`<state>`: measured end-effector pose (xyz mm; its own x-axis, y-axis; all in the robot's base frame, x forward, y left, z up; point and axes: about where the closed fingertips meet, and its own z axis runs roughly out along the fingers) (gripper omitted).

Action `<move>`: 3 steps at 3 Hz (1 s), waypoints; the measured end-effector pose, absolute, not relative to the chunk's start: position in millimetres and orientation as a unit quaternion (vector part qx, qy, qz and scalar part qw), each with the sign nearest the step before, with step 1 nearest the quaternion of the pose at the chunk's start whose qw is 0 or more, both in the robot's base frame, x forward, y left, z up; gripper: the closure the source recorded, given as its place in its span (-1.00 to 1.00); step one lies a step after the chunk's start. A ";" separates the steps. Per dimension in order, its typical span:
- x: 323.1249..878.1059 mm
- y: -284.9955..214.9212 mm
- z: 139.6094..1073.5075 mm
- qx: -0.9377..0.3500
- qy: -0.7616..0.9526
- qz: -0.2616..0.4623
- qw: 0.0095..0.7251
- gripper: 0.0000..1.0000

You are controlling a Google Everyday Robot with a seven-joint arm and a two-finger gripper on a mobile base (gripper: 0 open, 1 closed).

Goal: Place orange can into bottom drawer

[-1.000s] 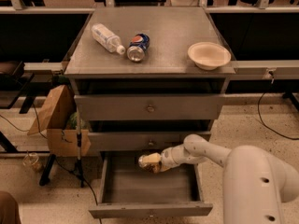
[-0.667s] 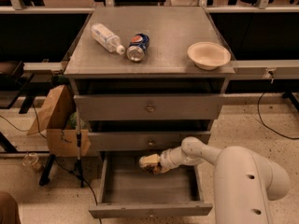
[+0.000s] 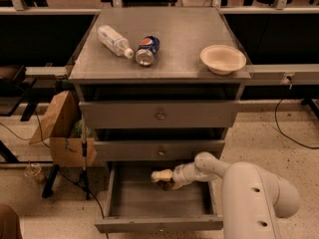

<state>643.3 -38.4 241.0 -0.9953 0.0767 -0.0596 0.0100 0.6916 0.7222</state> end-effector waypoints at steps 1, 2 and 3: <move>641.1 -41.2 226.7 0.015 0.916 0.400 0.038 -1.00; 638.8 -39.7 221.5 -0.013 0.909 0.414 0.036 -1.00; 638.8 -39.7 221.5 -0.013 0.909 0.414 0.036 -1.00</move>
Offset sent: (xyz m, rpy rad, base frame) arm -0.0038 -0.0057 -0.0208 0.0713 -0.0468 0.1229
